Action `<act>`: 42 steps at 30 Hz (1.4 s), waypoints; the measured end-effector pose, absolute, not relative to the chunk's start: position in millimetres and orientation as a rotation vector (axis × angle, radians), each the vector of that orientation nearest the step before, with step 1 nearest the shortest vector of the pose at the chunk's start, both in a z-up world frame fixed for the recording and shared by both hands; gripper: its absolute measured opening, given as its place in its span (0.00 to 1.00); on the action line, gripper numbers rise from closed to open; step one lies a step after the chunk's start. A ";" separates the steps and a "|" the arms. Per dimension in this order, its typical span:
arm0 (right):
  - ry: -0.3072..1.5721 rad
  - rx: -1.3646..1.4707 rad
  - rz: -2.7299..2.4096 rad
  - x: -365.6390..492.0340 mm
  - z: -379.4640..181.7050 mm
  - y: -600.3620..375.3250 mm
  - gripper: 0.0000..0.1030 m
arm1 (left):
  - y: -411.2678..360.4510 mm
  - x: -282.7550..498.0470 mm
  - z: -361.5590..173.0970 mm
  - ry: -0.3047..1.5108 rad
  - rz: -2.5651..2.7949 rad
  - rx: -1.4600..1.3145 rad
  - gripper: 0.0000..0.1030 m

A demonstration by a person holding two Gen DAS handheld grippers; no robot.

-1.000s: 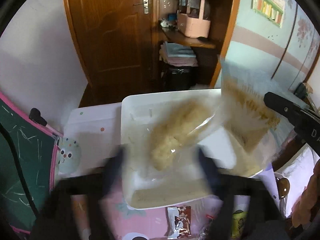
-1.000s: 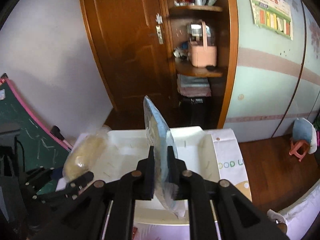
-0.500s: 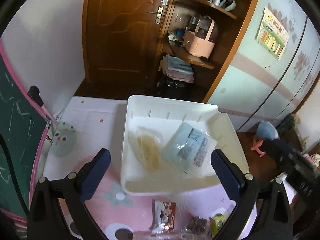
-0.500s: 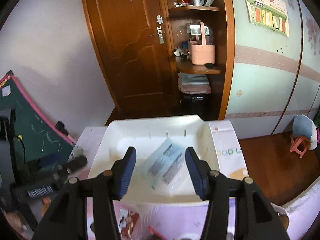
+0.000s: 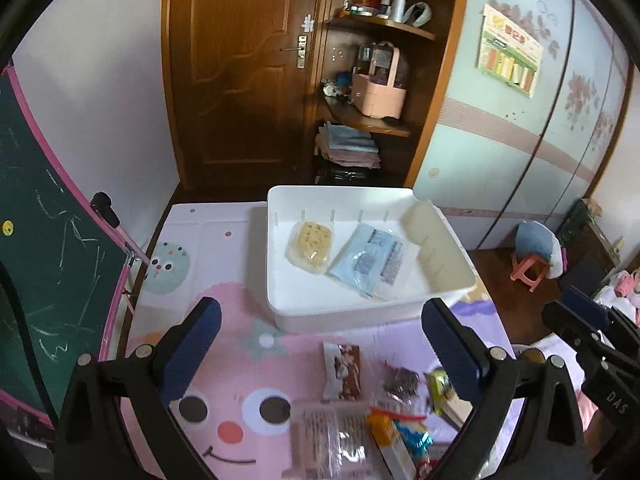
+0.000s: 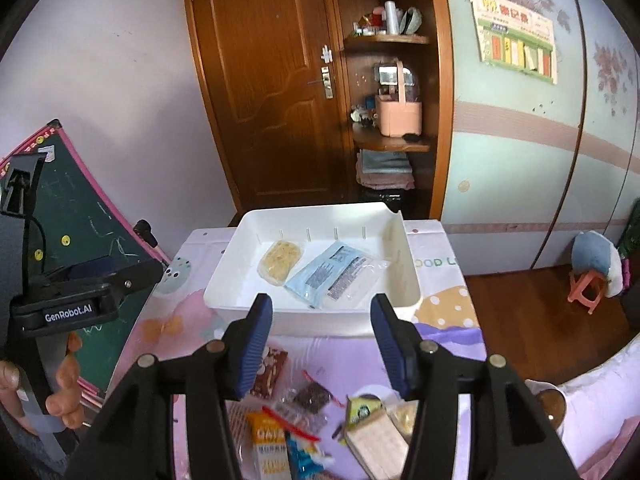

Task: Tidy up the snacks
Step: 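Withdraw both grippers from the bin back over the remaining snacks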

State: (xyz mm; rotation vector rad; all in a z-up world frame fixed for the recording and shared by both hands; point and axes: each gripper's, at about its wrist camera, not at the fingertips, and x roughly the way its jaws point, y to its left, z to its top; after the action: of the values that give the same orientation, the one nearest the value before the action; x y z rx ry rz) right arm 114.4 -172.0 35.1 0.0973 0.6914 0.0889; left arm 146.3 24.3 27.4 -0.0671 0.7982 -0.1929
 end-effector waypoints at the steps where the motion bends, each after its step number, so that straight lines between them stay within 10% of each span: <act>1: 0.686 0.092 0.089 108.4 36.8 -172.2 0.50 | 23.8 137.1 28.6 0.797 -0.201 -0.068 0.97; 42: 0.793 -0.041 -0.021 -14.3 -64.9 -218.0 0.60 | -28.8 27.2 -104.9 1.032 -0.258 0.111 0.97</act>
State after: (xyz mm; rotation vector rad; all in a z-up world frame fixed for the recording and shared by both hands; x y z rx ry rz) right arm -14.3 -218.0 -64.9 -0.0408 0.7927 -0.0207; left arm 27.2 -28.8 -104.9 0.1109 1.0325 -0.2584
